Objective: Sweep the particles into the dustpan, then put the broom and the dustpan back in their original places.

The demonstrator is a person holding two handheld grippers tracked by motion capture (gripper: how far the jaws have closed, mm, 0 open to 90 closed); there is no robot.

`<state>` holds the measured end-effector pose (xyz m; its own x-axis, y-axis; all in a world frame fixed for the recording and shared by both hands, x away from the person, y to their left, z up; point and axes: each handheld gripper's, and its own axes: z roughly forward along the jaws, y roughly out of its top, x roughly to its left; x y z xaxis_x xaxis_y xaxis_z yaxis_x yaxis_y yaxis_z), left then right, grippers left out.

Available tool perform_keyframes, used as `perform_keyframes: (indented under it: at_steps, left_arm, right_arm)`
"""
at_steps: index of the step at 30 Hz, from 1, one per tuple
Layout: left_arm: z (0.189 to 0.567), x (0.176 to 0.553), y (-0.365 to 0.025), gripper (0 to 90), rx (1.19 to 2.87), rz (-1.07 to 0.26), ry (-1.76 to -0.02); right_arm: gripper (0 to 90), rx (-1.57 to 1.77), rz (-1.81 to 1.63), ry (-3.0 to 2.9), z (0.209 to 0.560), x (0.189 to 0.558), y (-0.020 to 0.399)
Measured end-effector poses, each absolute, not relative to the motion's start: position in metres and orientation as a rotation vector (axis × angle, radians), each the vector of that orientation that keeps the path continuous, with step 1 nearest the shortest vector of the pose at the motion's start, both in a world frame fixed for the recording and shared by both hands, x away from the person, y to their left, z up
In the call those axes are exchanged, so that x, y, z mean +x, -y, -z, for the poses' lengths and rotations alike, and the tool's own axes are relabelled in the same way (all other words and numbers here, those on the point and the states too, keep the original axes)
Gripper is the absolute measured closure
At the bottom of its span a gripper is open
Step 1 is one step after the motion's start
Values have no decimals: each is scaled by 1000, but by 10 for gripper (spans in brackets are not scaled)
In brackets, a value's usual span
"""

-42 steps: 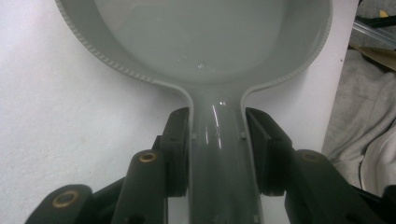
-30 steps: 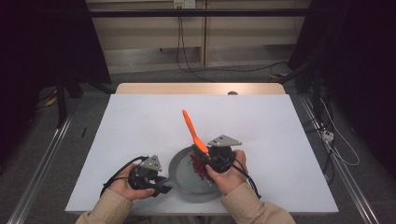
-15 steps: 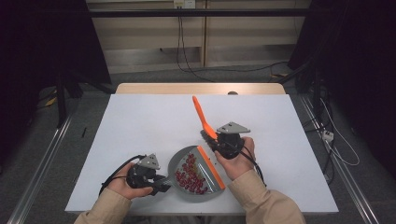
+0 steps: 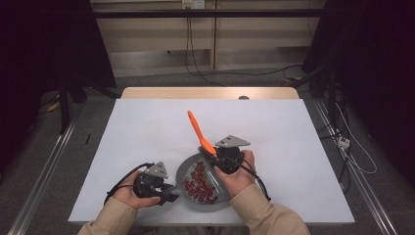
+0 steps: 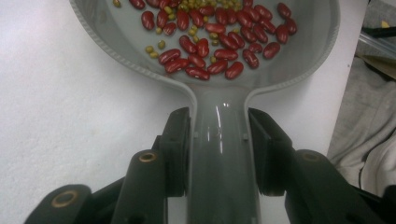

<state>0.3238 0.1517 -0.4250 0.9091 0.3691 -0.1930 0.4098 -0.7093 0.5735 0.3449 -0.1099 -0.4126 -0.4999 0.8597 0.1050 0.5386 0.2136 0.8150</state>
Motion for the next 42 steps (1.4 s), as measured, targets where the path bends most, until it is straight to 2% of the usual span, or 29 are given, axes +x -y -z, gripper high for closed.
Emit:
perform_keyframes:
  at_steps: [4,7,23,30,42]
  left_arm:
    - [427,323,-149,557,2414,63,-550]
    - [428,323,-149,623,2414,57,-541]
    - [435,315,-163,630,2246,-102,-489]
    - [434,320,-171,630,2185,-138,-541]
    - [428,337,-197,628,2063,-260,-740]
  right_arm:
    - [713,1270,-1204,-2100,404,345,112]
    - [713,1259,-1179,-2081,401,347,121]
    - [713,1354,-1187,-2003,403,352,169]
    - [713,1363,-1171,-1977,402,354,180]
    - [713,1402,-1146,-1944,402,354,209]
